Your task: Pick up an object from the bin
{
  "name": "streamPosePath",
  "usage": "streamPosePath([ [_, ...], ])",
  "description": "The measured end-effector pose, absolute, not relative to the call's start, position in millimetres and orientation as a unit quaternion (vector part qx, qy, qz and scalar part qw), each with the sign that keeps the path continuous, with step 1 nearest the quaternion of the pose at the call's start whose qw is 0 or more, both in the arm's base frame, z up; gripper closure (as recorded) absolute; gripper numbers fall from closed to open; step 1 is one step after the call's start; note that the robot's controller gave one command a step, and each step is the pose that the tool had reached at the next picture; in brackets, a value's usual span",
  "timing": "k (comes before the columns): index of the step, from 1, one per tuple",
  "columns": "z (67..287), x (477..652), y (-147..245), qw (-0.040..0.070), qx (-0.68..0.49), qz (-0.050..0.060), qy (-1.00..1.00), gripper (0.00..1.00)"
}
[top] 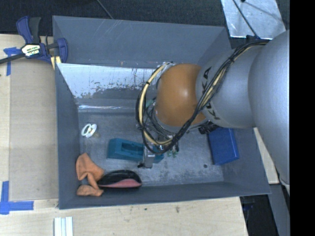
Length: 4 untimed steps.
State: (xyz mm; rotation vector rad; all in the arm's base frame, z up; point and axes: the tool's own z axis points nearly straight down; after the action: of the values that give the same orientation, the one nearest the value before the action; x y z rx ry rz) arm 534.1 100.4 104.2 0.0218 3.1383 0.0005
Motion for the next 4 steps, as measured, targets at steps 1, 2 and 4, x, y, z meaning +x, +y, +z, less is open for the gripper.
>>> streamPosePath([
  [1, 101, 527.2, 128, 0.001, 0.056, 0.0, 0.998, 0.0],
  [2, 75, 533.4, 126, 0.003, 0.042, 0.0, 0.999, 0.0],
  [4, 71, 529.0, 134, 0.001, 0.15, -0.001, 0.989, 1.0],
])
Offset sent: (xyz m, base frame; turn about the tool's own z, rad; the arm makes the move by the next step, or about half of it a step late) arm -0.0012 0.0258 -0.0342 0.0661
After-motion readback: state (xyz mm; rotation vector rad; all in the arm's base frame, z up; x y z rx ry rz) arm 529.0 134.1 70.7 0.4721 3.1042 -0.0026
